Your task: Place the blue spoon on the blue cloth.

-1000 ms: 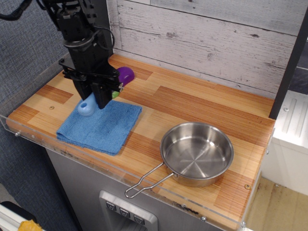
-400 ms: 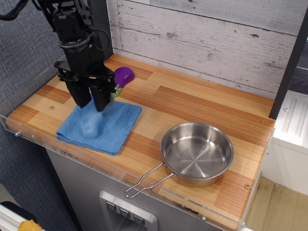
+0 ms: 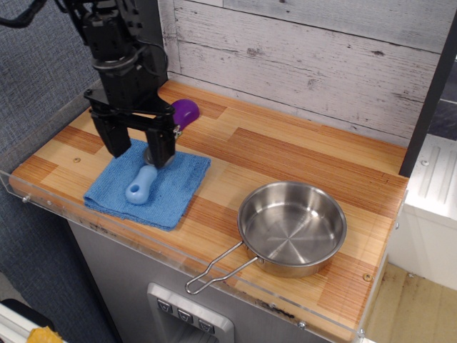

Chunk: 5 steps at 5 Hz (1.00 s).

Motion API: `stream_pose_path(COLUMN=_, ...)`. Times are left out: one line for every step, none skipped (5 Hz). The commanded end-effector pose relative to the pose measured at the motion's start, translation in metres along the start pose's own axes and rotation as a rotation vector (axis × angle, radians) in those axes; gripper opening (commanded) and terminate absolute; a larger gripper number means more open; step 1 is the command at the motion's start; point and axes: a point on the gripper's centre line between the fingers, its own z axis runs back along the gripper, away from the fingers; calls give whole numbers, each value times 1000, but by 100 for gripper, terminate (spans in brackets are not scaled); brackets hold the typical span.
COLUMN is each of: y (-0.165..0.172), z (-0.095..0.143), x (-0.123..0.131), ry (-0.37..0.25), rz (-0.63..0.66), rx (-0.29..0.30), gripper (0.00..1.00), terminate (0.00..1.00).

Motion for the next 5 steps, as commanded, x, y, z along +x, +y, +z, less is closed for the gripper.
stream_pose_path(y=-31, z=42, x=28, ry=-127, rz=20, rx=-4, gripper=100, terminate=0)
stream_pose_path(y=-49, z=47, x=40, ry=-129, rz=-37, rx=18, gripper=100, terminate=0)
stream_pose_path(y=-57, z=49, x=43, ry=-131, rz=-67, rx=27, gripper=100, terminate=0)
stream_pose_path(y=-58, z=50, x=46, ry=-125, rz=-118, rx=40, gripper=100, terminate=0)
stream_pose_path(y=-56, z=54, x=45, ry=-111, rz=-211, rx=44, gripper=100, terminate=0)
